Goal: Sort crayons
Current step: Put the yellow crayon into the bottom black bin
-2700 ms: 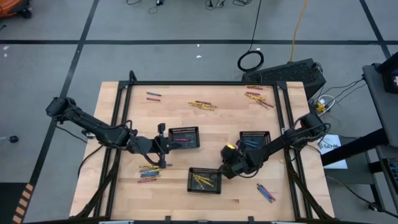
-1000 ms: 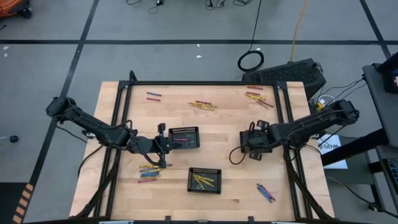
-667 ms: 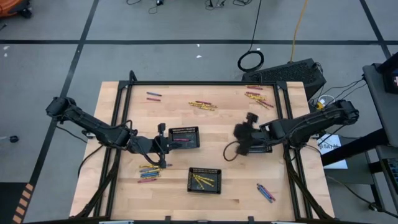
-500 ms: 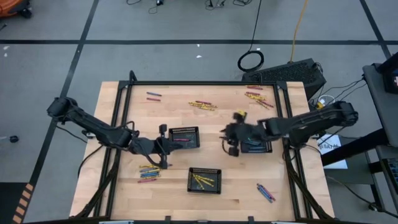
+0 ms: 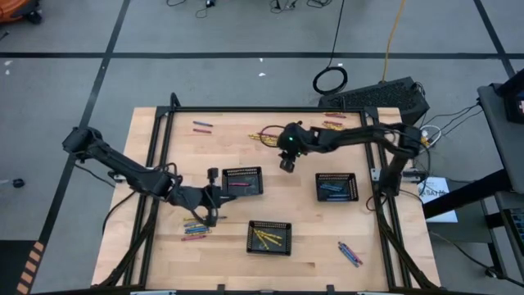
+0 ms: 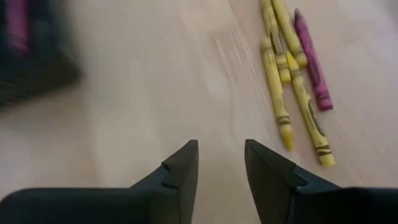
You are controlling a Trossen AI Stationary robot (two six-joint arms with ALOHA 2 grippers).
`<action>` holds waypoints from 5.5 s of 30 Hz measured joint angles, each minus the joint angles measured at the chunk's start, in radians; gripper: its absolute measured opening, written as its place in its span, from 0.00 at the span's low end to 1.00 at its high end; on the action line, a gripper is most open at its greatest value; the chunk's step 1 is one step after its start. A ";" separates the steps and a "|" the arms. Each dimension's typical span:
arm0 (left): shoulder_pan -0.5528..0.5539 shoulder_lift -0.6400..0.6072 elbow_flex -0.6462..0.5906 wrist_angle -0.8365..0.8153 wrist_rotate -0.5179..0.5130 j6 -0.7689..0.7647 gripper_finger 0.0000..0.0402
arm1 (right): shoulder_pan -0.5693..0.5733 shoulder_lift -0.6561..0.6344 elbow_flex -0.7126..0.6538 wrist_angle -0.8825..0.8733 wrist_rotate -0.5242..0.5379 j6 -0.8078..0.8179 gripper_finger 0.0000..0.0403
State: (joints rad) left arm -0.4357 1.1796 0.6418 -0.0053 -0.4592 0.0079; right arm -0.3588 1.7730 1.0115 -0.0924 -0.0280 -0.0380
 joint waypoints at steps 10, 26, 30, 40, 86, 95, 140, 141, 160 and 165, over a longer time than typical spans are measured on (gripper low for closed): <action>-0.102 -0.145 0.000 -0.355 -0.168 -0.281 0.00 | -0.074 0.078 0.091 -0.007 -0.003 -0.102 0.40; -0.121 -0.146 0.000 -0.400 -0.208 -0.343 0.00 | -0.106 0.162 0.093 0.003 -0.131 -0.125 0.40; -0.121 -0.146 0.000 -0.400 -0.208 -0.343 0.00 | -0.106 0.163 0.093 0.004 -0.137 -0.135 0.37; -0.121 -0.146 0.000 -0.397 -0.220 -0.343 0.00 | -0.099 0.118 0.091 0.022 -0.128 -0.218 0.35; -0.121 -0.146 0.000 -0.397 -0.227 -0.343 0.00 | -0.058 0.114 0.090 0.005 -0.175 -0.308 0.35; -0.121 -0.146 0.000 -0.396 -0.227 -0.343 0.00 | -0.097 0.133 0.090 0.021 -0.079 -0.350 0.35; -0.121 -0.146 0.000 -0.397 -0.227 -0.345 0.00 | 0.031 0.072 0.085 -0.213 -0.112 -0.233 0.00; -0.121 -0.146 0.000 -0.397 -0.227 -0.345 0.00 | 0.040 0.055 0.085 -0.212 -0.112 -0.218 0.00; -0.132 -0.145 0.000 -0.397 -0.251 -0.363 0.00 | 0.565 -0.171 0.090 -0.055 0.024 0.346 0.00; -0.132 -0.145 0.000 -0.390 -0.302 -0.368 0.00 | 0.691 -0.051 0.090 0.154 -0.025 0.467 0.00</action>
State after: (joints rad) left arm -0.5678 1.0344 0.6422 -0.3957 -0.7610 -0.3603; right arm 0.3322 1.7216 1.1015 0.0611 -0.0533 0.4290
